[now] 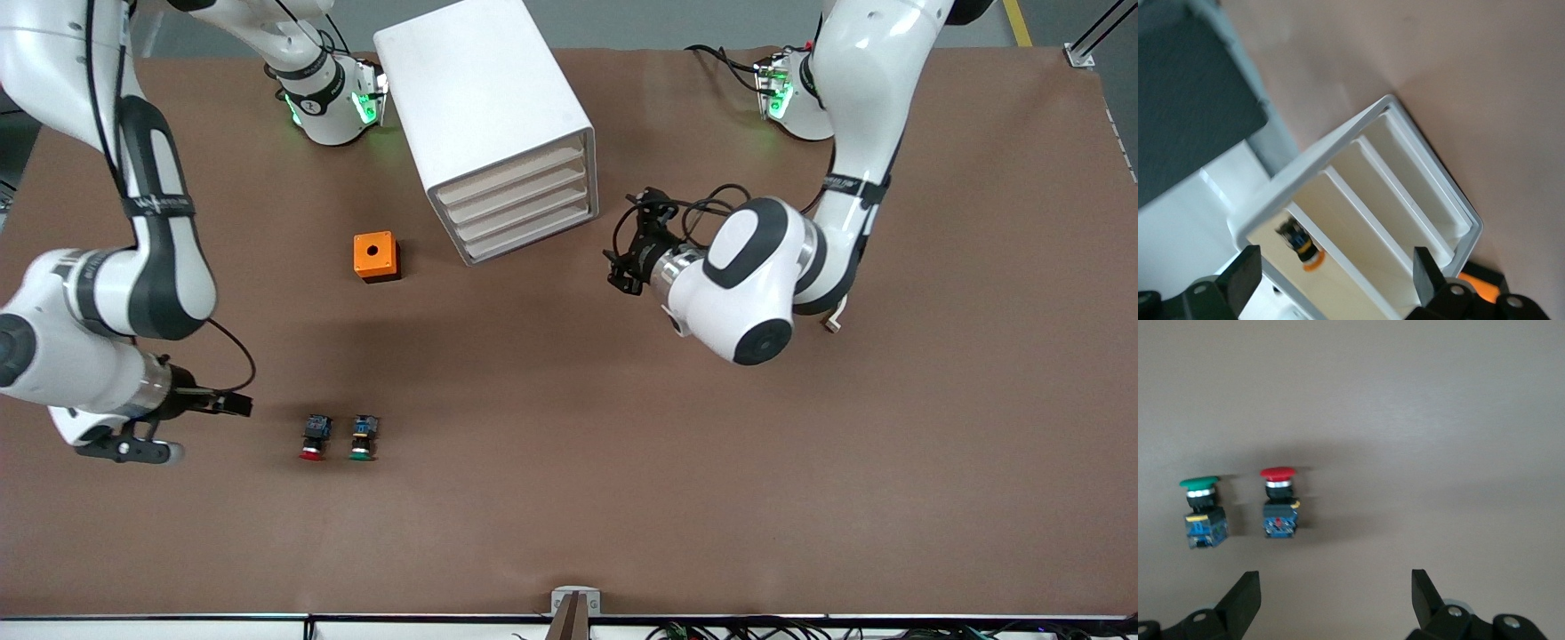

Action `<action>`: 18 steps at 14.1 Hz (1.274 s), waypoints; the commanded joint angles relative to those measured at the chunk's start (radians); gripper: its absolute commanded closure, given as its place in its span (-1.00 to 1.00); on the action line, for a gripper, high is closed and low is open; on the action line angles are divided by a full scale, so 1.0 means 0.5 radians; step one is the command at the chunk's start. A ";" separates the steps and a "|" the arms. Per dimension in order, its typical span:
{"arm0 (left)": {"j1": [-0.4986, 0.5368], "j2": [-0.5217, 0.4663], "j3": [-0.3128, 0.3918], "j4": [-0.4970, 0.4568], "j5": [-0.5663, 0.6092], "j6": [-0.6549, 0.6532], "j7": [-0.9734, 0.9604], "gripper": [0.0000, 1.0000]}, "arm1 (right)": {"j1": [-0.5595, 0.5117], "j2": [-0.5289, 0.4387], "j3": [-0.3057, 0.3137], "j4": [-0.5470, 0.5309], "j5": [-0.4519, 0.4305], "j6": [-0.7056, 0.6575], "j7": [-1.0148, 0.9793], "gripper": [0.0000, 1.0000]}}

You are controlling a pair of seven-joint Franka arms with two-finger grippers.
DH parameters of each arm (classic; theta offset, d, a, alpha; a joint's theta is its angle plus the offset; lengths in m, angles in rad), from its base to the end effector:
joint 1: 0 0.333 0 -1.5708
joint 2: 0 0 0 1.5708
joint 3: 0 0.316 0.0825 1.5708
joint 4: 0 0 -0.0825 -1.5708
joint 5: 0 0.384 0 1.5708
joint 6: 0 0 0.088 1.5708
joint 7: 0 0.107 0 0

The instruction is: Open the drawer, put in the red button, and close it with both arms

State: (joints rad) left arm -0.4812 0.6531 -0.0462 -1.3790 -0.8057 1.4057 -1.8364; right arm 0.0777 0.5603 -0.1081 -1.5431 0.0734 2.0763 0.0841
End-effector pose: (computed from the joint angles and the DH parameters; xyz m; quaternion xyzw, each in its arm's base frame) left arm 0.5333 -0.4035 0.3343 -0.6546 -0.5752 0.4783 0.1089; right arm 0.6957 -0.0064 0.3253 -0.9976 0.0675 0.0118 0.0028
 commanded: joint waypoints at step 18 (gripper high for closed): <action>-0.170 0.565 -0.184 0.061 -0.466 -0.056 -0.846 -0.19 | 0.210 0.330 0.001 -0.224 0.246 0.750 0.178 -1.00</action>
State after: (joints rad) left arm -0.5495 0.9123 -0.1415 -1.3632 -1.0135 1.3924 -2.2324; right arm 0.1678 0.7164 -0.1027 -1.6509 0.1753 2.4247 0.1586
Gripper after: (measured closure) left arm 0.405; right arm 0.000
